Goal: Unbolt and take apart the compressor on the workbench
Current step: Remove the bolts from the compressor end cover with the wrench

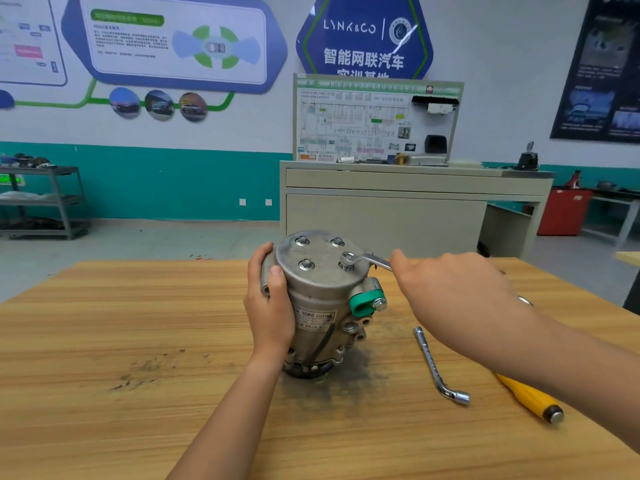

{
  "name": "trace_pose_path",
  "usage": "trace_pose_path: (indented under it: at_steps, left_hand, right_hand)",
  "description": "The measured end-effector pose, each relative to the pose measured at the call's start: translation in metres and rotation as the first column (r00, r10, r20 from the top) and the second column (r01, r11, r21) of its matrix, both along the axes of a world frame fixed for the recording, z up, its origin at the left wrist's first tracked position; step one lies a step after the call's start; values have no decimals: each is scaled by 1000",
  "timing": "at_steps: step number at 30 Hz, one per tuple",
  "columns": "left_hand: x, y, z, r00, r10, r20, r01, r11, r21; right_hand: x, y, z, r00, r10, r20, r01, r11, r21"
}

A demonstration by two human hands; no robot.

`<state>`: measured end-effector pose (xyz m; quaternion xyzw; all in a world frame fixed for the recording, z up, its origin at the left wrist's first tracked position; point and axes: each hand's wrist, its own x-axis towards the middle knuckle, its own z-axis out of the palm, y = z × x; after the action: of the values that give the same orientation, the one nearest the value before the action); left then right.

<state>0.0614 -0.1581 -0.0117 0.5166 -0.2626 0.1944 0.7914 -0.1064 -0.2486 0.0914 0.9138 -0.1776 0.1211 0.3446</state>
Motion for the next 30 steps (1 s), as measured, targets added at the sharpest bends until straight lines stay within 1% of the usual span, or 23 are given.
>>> trace_pose_path:
  at_steps: [3, 5, 7, 8, 9, 10, 11, 12, 13, 15, 18, 20, 21, 22, 23, 24, 25, 26, 27, 28, 29, 30]
  left_hand:
    - [-1, -1, 1, 1000, 10, 4, -10, 1000, 6]
    - [-1, -1, 1, 1000, 10, 2, -10, 1000, 10]
    - [0, 0, 0, 1000, -4, -9, 4, 1000, 8]
    - [1, 0, -1, 1000, -11, -12, 11, 1000, 8]
    - [2, 0, -2, 1000, -12, -9, 12, 1000, 7]
    - [3, 1, -2, 1000, -9, -5, 9, 1000, 7]
    - [4, 1, -1, 1000, -12, -6, 12, 1000, 8]
    - [5, 2, 0, 1000, -25, -12, 25, 1000, 11]
    - [5, 2, 1, 999, -43, -21, 43, 999, 13]
    - [5, 0, 2, 997, -61, -36, 61, 998, 2]
    - [0, -3, 3, 999, -23, -31, 23, 1000, -1]
    - [-3, -7, 4, 1000, -5, -25, 5, 1000, 17]
    - [-4, -8, 4, 1000, -2, -28, 3, 1000, 25]
    - [-3, -8, 4, 999, 0, -35, 1, 1000, 31]
    - [-3, -8, 5, 999, -2, -43, 4, 999, 33]
    - [-1, -7, 4, 999, -6, -50, 8, 999, 33]
    - [2, -6, 4, 998, -9, -56, 10, 1000, 26]
    - [4, -5, 2, 998, -7, -59, 8, 1000, 14]
    - [5, -4, 0, 998, -2, -62, 2, 1000, 0]
    - [5, -3, -1, 998, 7, -67, -8, 1000, -11]
    - [5, -3, -3, 997, 17, -73, -18, 1000, -22]
    - [4, -2, -4, 997, 27, -77, -30, 999, -34]
  right_hand:
    - [-1, 4, 3, 1000, -7, -22, 7, 1000, -6]
    - [-2, 3, -1, 1000, -15, -8, 15, 999, 36]
    - [-5, 1, -8, 1000, -20, -16, 20, 999, 27]
    - [-8, -1, -11, 1000, -6, 9, 5, 1000, 28]
    - [-9, -8, -15, 993, 52, 105, -55, 998, 26]
    - [-7, -18, -20, 965, 142, 218, -146, 989, 4]
    - [-4, -27, -21, 937, 194, 290, -196, 980, -22]
    - [1, -35, -21, 927, 229, 298, -238, 971, -4]
    - [9, -45, -21, 922, 248, 298, -265, 964, 17]
    - [29, -65, -19, 934, 218, 283, -241, 969, 50]
    - [69, -79, 0, 953, 186, 241, -207, 976, 67]
    - [97, -83, 11, 955, 246, 167, -257, 965, 47]
    - [106, -81, 17, 944, 298, 142, -307, 951, 42]
    - [111, -81, 22, 932, 344, 112, -345, 939, -6]
    - [109, -79, 27, 917, 375, 134, -376, 926, -21]
    - [106, -80, 33, 895, 386, 225, -393, 919, -16]
    - [101, -82, 39, 835, 370, 407, -426, 904, 50]
    - [94, -84, 45, 755, 304, 581, -456, 880, 132]
    - [83, -83, 51, 675, 230, 701, -522, 821, 232]
    - [74, -81, 54, 613, 191, 767, -601, 743, 295]
    - [63, -75, 54, 615, 199, 763, -621, 718, 313]
    - [52, -69, 49, 669, 256, 698, -597, 745, 299]
